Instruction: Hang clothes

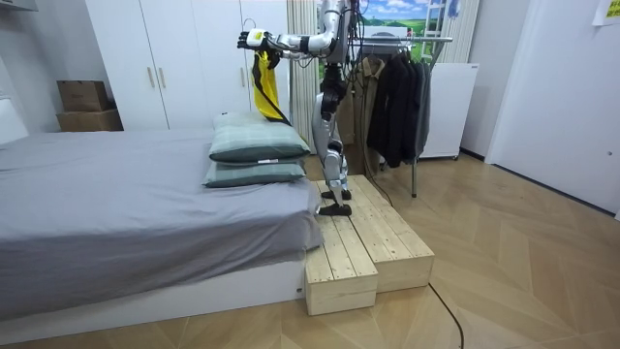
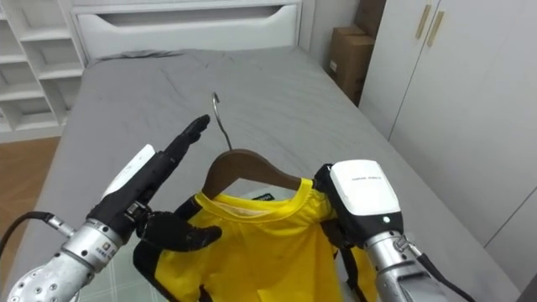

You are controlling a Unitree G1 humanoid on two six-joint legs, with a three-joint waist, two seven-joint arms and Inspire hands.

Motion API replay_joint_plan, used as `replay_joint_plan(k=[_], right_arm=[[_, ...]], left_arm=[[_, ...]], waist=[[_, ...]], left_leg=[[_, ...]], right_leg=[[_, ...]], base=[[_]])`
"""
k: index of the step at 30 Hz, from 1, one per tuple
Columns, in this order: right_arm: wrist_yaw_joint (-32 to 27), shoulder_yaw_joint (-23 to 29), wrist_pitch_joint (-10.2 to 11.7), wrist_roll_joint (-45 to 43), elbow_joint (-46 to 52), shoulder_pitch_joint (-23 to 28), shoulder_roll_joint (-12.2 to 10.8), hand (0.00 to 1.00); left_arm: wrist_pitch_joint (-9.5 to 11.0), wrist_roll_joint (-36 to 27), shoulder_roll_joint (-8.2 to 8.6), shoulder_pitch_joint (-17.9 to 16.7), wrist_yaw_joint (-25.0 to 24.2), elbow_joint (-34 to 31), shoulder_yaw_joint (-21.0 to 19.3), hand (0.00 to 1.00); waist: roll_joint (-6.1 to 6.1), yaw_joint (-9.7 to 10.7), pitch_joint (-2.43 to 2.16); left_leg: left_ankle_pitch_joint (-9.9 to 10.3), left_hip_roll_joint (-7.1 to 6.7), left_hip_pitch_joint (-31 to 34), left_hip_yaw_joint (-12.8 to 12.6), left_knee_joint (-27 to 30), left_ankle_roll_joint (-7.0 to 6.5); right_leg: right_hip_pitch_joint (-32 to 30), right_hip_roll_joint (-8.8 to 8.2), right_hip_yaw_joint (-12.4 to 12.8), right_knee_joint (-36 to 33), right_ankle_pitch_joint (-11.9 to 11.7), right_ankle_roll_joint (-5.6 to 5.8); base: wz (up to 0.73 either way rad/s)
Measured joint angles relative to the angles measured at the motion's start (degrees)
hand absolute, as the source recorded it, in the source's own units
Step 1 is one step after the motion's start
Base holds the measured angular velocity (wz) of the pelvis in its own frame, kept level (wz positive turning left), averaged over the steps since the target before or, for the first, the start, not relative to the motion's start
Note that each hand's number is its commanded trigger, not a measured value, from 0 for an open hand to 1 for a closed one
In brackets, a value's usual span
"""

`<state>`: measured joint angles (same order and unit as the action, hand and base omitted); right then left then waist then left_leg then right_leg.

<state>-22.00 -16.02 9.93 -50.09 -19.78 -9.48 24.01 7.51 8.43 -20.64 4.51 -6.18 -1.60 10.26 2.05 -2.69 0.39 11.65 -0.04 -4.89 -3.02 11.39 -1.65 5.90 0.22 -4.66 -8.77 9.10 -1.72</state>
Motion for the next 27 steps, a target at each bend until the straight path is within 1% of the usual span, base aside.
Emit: replay_joint_plan(k=[4,8,14,16,17,18,19,21,25,27], right_arm=[[-0.12,1.43,0.18,0.43,0.67,1.64,0.12,1.0],[-0.33,2.79,0.32,0.66,0.72,1.71,1.06,1.0],[-0.7,3.62,0.72,0.66,0.7,1.71,1.06,1.0],[-0.8,3.88,1.33,0.73,0.69,1.72,1.09,1.0],[-1.02,4.17,1.65,1.07,0.69,2.08,1.23,1.0],[-1.06,4.99,1.99,1.16,0.69,2.87,1.33,1.0],[-1.06,5.26,1.99,1.3,0.69,3.11,1.43,1.0],[-1.06,7.03,2.04,2.06,0.67,3.99,1.59,1.0],[-1.26,8.57,2.1,2.89,0.15,4.08,2.81,1.0],[-1.58,8.58,2.11,2.94,-0.2,4.09,3.16,1.0]], left_arm=[[0.0,0.01,0.0,-0.76,1.08,1.22,-1.74,0.0],[0.0,0.05,-0.01,-0.86,2.62,3.29,-3.98,0.0],[0.0,-0.02,0.02,-0.9,4.72,7.15,-5.03,0.0],[0.03,-0.65,0.02,-1.68,5.21,7.36,-5.67,0.0],[0.03,-1.55,0.01,-2.65,5.9,7.37,-5.96,0.0],[0.04,-1.58,0.01,-3.93,6.11,7.36,-6.3,0.0],[0.04,-1.58,0.01,-4.65,6.15,7.34,-6.58,0.0],[0.03,-1.57,0.02,-7.2,6.95,7.35,-7.66,0.0],[0.03,-2.24,-0.01,-9.03,8.61,7.38,-8.36,0.0],[0.03,-2.49,-0.04,-9.3,9.55,7.39,-8.38,0.0]], waist=[[0.0,-0.51,-0.02],[-0.03,-0.82,-0.13],[-0.26,-0.86,-0.36],[-0.28,-0.8,-0.4],[-0.33,-0.53,-0.53],[-0.32,-0.49,-0.78],[-0.33,-0.51,-0.81],[-0.25,-0.41,-0.82],[-0.11,-0.43,-0.75],[0.32,-0.46,-0.61]], left_leg=[[-0.04,0.05,-0.17,-0.09,-0.02,0.06],[-0.05,0.07,-0.5,-0.06,-0.07,0.06],[-0.14,0.04,-0.9,-0.01,-0.06,0.05],[-0.17,0.03,-0.88,0.04,-0.06,0.06],[-0.17,0.03,-0.91,0.06,-0.07,0.06],[-0.17,0.03,-0.95,0.07,-0.1,0.06],[-0.17,0.03,-1.0,0.07,-0.1,0.06],[-0.18,0.04,-1.07,0.07,-0.09,0.06],[-0.18,0.02,-1.36,0.07,-0.07,0.05],[-0.18,-0.04,-1.77,0.07,-0.14,0.05]], right_leg=[[0.12,0.01,-0.01,-0.04,0.0,0.0],[0.23,0.0,-0.08,-0.04,0.0,0.0],[0.97,-0.01,-0.08,-0.01,0.0,0.0],[0.97,-0.01,-0.13,0.0,0.0,-0.01],[1.06,-0.01,-0.14,0.06,0.0,0.0],[1.08,-0.03,-0.18,0.07,0.0,0.0],[1.12,-0.03,-0.15,0.06,0.0,0.0],[1.14,-0.01,-0.13,0.04,0.0,0.0],[1.14,-0.06,-0.22,0.02,0.0,0.0],[1.47,-0.07,-0.11,0.09,0.19,-0.18]], base=[[0.0],[0.0],[0.0],[0.0],[0.0],[0.0],[0.0],[0.0],[0.0],[0.0]])
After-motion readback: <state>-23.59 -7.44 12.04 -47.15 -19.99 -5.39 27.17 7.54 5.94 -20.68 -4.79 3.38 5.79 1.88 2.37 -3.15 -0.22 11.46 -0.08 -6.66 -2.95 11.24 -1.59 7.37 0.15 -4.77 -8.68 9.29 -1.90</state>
